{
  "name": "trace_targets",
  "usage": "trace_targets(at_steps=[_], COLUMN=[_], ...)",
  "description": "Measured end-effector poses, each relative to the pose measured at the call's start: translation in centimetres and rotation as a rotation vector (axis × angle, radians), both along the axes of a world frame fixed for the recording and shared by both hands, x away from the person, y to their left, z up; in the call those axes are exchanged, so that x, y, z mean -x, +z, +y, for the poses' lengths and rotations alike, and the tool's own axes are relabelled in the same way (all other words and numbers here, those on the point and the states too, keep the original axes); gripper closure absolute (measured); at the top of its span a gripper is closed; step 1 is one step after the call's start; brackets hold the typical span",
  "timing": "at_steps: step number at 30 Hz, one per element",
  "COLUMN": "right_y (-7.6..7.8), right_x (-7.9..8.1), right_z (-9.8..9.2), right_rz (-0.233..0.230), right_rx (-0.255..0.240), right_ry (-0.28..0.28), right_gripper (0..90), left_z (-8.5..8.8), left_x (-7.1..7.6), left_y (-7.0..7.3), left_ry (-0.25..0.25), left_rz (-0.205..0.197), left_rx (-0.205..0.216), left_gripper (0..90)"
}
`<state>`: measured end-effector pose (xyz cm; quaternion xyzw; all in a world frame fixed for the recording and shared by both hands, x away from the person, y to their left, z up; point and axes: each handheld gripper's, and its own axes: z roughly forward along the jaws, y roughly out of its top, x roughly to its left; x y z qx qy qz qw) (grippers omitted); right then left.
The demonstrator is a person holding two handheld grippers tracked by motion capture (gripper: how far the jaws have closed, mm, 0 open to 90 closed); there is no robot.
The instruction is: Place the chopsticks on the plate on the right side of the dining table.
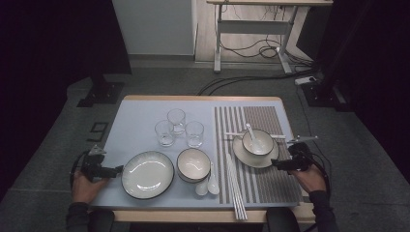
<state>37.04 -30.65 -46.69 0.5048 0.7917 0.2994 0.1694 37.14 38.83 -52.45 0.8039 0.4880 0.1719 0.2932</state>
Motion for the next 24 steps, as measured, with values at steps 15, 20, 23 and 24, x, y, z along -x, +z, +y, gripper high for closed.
trace_targets(at_steps=[15, 20, 23, 24], right_y=[-4.6, -6.0, -6.4, -6.6], right_x=[1.9, 2.3, 2.6, 2.8], right_z=[1.5, 2.0, 2.2, 2.3], right_rz=[0.010, -0.005, -0.037, -0.058], right_rx=[-0.015, -0.031, -0.022, -0.003], right_ry=[-0.022, -0.023, -0.023, -0.012], right_gripper=[4.2, 2.0, 0.4, 0.0], left_z=[0.0, 0.0, 0.0, 0.0], left_x=[0.0, 0.0, 0.0, 0.0], left_y=[0.0, 0.0, 0.0, 0.0], left_ry=[0.001, 0.001, 0.001, 0.001], left_rz=[-0.001, 0.000, 0.000, 0.000], left_rx=[0.000, 0.001, 0.000, 0.000], left_gripper=[0.0, 0.0, 0.0, 0.0])
